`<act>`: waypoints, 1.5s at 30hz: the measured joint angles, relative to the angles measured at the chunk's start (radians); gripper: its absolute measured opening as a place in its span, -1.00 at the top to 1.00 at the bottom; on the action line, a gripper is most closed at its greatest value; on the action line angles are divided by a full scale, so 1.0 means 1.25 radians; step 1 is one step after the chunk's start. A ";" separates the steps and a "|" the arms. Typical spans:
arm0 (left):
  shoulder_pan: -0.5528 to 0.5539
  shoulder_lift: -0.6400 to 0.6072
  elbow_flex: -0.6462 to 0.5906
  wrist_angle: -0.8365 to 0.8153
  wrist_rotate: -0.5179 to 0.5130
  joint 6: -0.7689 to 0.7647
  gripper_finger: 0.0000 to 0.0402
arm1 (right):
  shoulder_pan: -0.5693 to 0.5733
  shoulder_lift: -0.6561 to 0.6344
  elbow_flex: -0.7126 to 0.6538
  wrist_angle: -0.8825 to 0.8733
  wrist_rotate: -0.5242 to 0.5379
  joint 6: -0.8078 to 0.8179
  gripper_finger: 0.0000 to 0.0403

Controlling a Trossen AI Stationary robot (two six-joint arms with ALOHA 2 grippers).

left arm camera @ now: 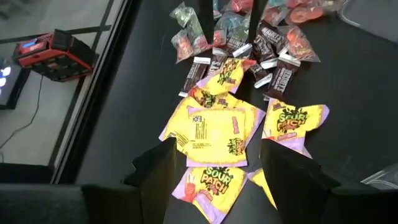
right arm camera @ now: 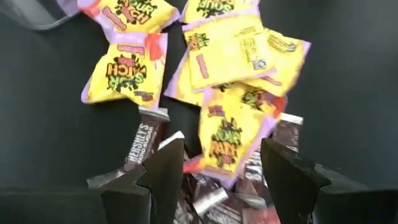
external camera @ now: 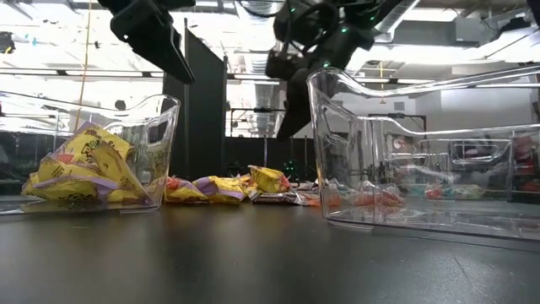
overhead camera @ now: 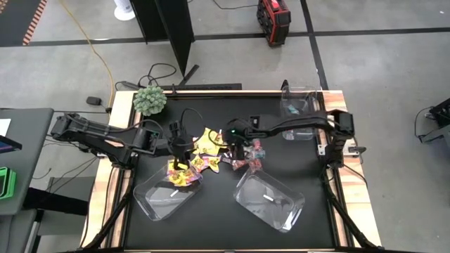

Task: Sort candy
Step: Put the yellow candy in the bottom left transparent container

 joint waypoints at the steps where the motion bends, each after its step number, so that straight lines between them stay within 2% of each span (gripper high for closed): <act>1: -0.003 -0.003 0.000 -0.001 0.000 -0.006 -0.13 | 0.000 0.013 0.009 0.006 0.000 0.006 -0.12; 5: -0.006 -0.005 0.000 0.004 -0.017 -0.030 -0.13 | -0.001 0.057 0.028 0.006 0.005 0.016 -0.12; 8: 0.007 0.014 0.000 0.046 -0.028 0.002 -0.13 | -0.001 0.064 0.029 0.017 0.024 0.017 -0.12; 12: 0.022 0.044 -0.001 0.035 -0.021 0.022 -0.13 | -0.003 0.060 0.032 0.038 0.025 0.029 -0.12; 20: 0.023 0.048 -0.001 0.012 -0.035 -0.033 -0.13 | 0.021 0.079 0.030 0.048 0.043 0.053 -0.12; 25: 0.020 0.040 -0.001 -0.012 -0.048 -0.061 -0.13 | 0.017 0.091 0.030 0.043 0.063 0.075 -0.04; 35: -0.034 0.028 -0.001 -0.067 -0.095 -0.100 -0.13 | 0.019 0.141 0.030 0.066 0.069 0.098 0.04; 39: -0.051 0.026 -0.001 -0.098 -0.110 -0.118 -0.13 | 0.020 0.141 0.030 0.070 0.090 0.097 0.21; 45: -0.081 -0.002 -0.001 -0.160 -0.182 -0.179 -0.13 | 0.020 0.136 0.036 0.077 0.091 0.083 0.84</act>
